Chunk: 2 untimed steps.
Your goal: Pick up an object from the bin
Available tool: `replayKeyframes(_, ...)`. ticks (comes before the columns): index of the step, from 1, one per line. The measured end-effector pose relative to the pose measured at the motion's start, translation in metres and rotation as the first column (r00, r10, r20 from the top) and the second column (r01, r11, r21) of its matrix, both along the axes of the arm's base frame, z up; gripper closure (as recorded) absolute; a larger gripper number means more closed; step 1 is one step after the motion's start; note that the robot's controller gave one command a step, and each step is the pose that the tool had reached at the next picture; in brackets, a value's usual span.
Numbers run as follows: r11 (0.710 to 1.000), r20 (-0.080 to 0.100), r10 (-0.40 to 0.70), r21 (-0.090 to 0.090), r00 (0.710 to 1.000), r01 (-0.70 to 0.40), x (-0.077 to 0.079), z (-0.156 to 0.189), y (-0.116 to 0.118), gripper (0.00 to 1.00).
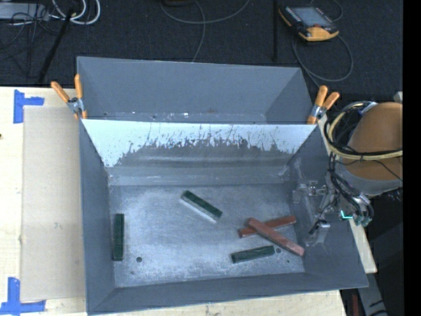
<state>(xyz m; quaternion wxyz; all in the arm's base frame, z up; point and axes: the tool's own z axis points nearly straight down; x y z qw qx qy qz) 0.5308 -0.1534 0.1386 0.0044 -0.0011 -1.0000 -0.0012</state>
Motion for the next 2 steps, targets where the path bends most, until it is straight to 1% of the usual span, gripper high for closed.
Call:
replayKeyframes(1, 0.995, 0.007, 0.102, 0.000, 0.995, -0.102, -0.0387, -0.0711, 0.0353, 0.00)
replayKeyframes(2, 0.994, 0.015, 0.109, -0.002, 0.994, -0.109, -0.0350, -0.0670, 0.0357, 1.00)
